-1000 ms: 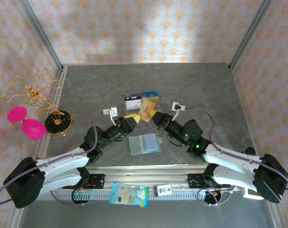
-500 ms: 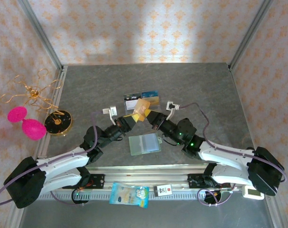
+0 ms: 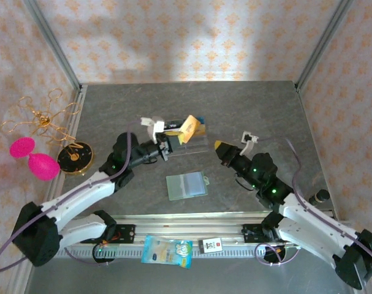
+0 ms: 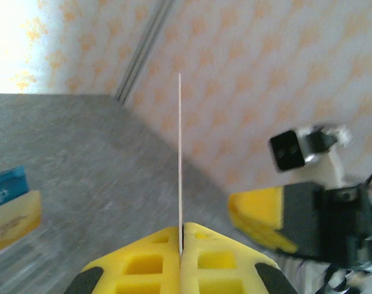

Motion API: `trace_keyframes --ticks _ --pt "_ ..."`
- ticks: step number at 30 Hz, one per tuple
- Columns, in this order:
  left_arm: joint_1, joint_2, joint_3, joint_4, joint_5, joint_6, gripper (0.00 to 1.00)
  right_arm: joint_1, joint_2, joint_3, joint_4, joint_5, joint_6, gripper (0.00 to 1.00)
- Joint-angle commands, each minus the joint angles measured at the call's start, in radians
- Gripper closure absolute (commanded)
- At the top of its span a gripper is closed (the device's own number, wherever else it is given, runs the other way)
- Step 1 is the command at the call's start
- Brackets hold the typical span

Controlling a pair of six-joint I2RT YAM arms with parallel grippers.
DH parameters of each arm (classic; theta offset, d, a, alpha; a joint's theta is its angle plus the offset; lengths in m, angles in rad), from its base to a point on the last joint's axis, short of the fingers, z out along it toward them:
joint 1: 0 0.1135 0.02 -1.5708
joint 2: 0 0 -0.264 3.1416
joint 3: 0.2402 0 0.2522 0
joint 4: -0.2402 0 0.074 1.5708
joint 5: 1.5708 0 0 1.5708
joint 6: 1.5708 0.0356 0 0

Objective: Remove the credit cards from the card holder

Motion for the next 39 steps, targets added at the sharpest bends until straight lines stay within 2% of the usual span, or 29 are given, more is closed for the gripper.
trace_keyframes --ticks 1,3,6,14,17,22,29,39 --pt "0.006 0.088 0.162 -0.330 0.066 0.361 1.00 -0.039 -0.058 -0.031 -0.143 -0.032 -0.037 0.87" --pt "0.009 0.142 0.242 -0.452 0.053 0.506 1.00 -0.053 -0.078 -0.026 -0.180 -0.032 -0.059 0.87" --pt "0.013 0.222 0.322 -0.537 0.037 0.659 1.00 -0.067 -0.094 -0.026 -0.211 -0.020 -0.077 0.88" --pt "0.024 0.507 0.609 -0.803 0.051 0.876 1.00 -0.109 -0.051 -0.031 -0.188 -0.029 -0.086 0.90" --pt "0.033 0.565 0.651 -0.820 0.025 0.897 1.00 -0.124 -0.026 -0.028 -0.173 -0.036 -0.091 0.91" --pt "0.072 0.635 0.689 -0.803 0.058 0.892 1.00 -0.173 0.028 -0.026 -0.123 -0.087 -0.089 0.91" --pt "0.088 0.727 0.772 -0.830 0.035 0.904 1.00 -0.241 0.078 -0.031 -0.072 -0.160 -0.081 0.92" --pt "0.098 0.777 0.845 -0.879 -0.025 0.922 1.00 -0.257 0.092 -0.034 -0.044 -0.195 -0.086 0.92"
